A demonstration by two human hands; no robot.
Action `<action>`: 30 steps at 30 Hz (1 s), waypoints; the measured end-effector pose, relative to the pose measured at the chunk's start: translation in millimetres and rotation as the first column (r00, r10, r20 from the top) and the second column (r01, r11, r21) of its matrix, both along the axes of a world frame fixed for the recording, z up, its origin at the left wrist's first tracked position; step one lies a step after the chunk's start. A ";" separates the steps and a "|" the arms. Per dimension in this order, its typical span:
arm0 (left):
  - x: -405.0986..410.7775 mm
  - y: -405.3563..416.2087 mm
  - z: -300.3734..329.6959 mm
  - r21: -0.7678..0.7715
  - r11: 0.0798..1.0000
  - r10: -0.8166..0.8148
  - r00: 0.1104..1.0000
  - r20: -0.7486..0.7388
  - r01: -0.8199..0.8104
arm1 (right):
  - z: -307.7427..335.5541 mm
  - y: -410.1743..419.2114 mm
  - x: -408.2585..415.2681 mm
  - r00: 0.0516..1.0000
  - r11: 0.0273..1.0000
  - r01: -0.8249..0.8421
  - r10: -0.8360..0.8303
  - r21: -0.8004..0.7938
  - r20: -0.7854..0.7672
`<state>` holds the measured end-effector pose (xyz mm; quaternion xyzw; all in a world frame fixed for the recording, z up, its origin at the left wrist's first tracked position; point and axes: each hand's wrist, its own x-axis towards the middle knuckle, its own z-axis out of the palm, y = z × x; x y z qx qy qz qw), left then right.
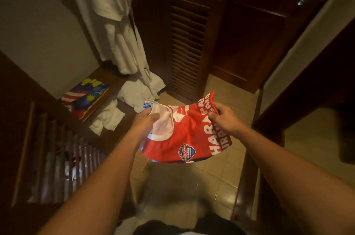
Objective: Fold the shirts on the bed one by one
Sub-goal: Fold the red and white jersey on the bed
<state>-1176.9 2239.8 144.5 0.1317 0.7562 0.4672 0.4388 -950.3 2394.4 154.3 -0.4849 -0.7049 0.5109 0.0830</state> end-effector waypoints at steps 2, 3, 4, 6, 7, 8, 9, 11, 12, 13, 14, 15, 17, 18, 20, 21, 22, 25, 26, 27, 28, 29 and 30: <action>-6.0 22.1 -4.3 0.007 0.998 0.055 0.999 0.001 -0.055 | 4.0 35.7 -9.0 0.998 0.998 -0.055 0.055 0.020 0.003; -11.7 32.4 -9.9 0.022 0.996 0.083 0.997 -0.004 -0.083 | 5.4 52.4 -15.6 0.997 0.996 -0.078 0.078 0.039 0.004; -16.3 40.5 -10.5 0.021 0.993 0.116 0.993 -0.009 -0.116 | 6.7 67.4 -23.8 0.995 0.994 -0.101 0.101 0.050 0.008; -23.4 54.1 -0.3 0.009 0.986 0.168 0.986 -0.018 -0.167 | 9.2 92.5 -43.3 0.988 0.986 -0.157 0.155 0.054 0.024; -29.2 60.2 2.1 0.017 0.981 0.192 0.981 -0.022 -0.192 | 10.2 102.8 -54.1 0.982 0.981 -0.186 0.184 0.049 0.032; -35.5 65.3 5.2 0.030 0.974 0.226 0.974 -0.026 -0.225 | 9.9 112.7 -66.2 0.977 0.977 -0.213 0.211 0.032 0.037; -41.3 70.1 7.5 0.052 0.965 0.259 0.966 -0.023 -0.257 | 9.9 120.8 -78.3 0.971 0.972 -0.235 0.235 0.009 0.039; -58.5 76.3 8.2 0.069 0.950 0.306 0.952 -0.016 -0.305 | 9.5 135.2 -108.6 0.955 0.956 -0.291 0.293 -0.034 0.044; -67.9 78.4 9.2 0.067 0.943 0.326 0.945 -0.018 -0.324 | 8.7 141.2 -125.5 0.944 0.945 -0.323 0.325 -0.050 0.051; -78.7 79.9 8.9 0.065 0.937 0.344 0.939 -0.018 -0.342 | 8.2 146.0 -143.4 0.933 0.934 -0.352 0.356 -0.063 0.059; -90.4 81.5 7.4 0.056 0.931 0.361 0.932 -0.020 -0.360 | 7.9 149.9 -161.4 0.920 0.921 -0.383 0.387 -0.070 0.067; -103.4 83.6 5.3 0.053 0.922 0.384 0.923 -0.024 -0.382 | 9.3 152.9 -180.2 0.907 0.909 -0.411 0.415 -0.073 0.069; -132.0 87.1 1.9 0.037 0.901 0.433 0.900 -0.041 -0.432 | 10.2 160.8 -220.4 0.882 0.883 -0.462 0.467 -0.081 0.057; -147.0 88.3 1.2 0.024 0.890 0.456 0.889 -0.040 -0.455 | 7.9 166.3 -241.5 0.872 0.871 -0.482 0.487 -0.092 0.051; -182.2 90.3 -7.2 0.029 0.870 0.492 0.870 -0.023 -0.492 | 2.7 175.5 -285.3 0.855 0.854 -0.510 0.516 -0.106 0.047; -199.9 91.5 -10.7 0.044 0.862 0.506 0.863 -0.015 -0.505 | 0.6 179.2 -307.4 0.850 0.848 -0.519 0.525 -0.108 0.044; -216.9 92.6 -11.6 0.039 0.854 0.520 0.854 -0.014 -0.519 | -2.1 183.7 -329.7 0.844 0.843 -0.527 0.534 -0.111 0.047; -260.8 96.2 -14.3 0.039 0.827 0.563 0.825 -0.057 -0.561 | -4.5 190.3 -388.1 0.819 0.813 -0.566 0.574 -0.135 0.023; -271.0 96.9 -10.9 0.020 0.824 0.566 0.820 -0.082 -0.566 | -4.7 191.3 -405.2 0.812 0.804 -0.577 0.584 -0.141 0.005; -284.2 97.5 -13.2 0.007 0.820 0.570 0.816 -0.100 -0.572 | -4.8 192.3 -421.8 0.802 0.794 -0.592 0.597 -0.135 -0.009; -294.6 97.1 -10.6 -0.007 0.819 0.569 0.814 -0.116 -0.574 | -4.1 192.8 -437.2 0.788 0.780 -0.612 0.615 -0.133 -0.016; -308.2 96.5 -17.6 -0.014 0.814 0.575 0.808 -0.128 -0.581 | -3.5 193.1 -451.9 0.773 0.765 -0.631 0.634 -0.129 -0.021; -316.5 95.5 -14.5 -0.027 0.803 0.585 0.797 -0.150 -0.595 | -3.6 193.1 -466.8 0.756 0.749 -0.651 0.654 -0.123 -0.015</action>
